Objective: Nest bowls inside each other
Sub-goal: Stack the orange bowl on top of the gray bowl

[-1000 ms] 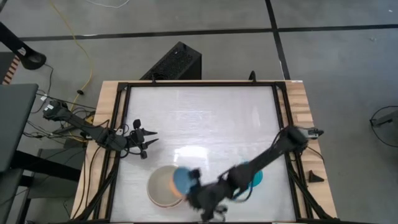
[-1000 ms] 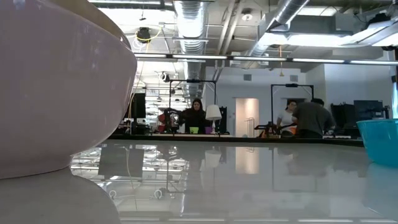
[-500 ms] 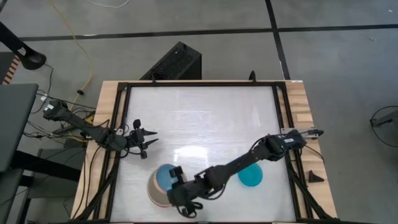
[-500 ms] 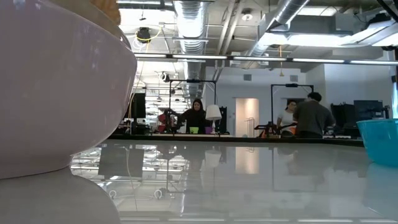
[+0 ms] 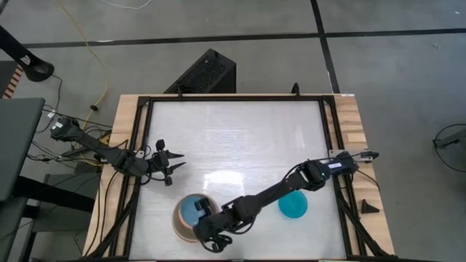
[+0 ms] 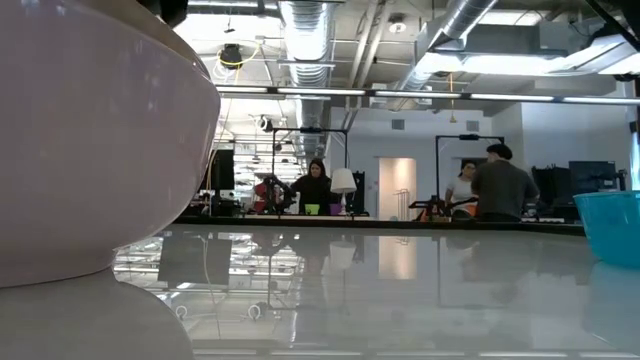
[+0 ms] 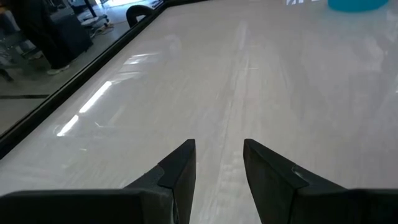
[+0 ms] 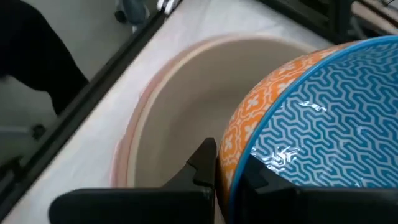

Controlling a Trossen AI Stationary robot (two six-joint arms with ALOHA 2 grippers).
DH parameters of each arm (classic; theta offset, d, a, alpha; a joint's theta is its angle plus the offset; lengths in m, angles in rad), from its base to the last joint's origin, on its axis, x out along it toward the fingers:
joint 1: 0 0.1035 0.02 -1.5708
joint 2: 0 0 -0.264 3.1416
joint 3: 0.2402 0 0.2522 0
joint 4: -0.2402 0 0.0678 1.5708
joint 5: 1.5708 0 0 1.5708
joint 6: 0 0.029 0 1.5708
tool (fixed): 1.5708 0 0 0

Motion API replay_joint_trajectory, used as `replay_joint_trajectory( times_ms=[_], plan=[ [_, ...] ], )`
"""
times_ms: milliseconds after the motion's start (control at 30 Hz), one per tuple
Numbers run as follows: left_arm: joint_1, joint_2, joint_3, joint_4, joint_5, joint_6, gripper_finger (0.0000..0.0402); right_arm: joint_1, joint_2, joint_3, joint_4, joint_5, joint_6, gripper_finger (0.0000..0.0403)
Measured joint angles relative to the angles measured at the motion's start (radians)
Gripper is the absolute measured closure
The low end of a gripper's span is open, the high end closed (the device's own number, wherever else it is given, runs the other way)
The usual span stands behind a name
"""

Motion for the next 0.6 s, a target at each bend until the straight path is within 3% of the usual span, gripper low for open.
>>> replay_joint_trajectory(
  times_ms=[267,600],
  plan=[
    [0.0,0.0,0.0,0.0,0.0,0.0,0.0276,-0.022,-0.006,0.004,-0.041,-0.056,0.003,0.0359],
    [0.0,0.0,0.0,-0.001,0.0,0.0,0.0276,-0.026,-0.006,0.004,-0.043,-0.053,-0.002,0.0219]
  ],
)
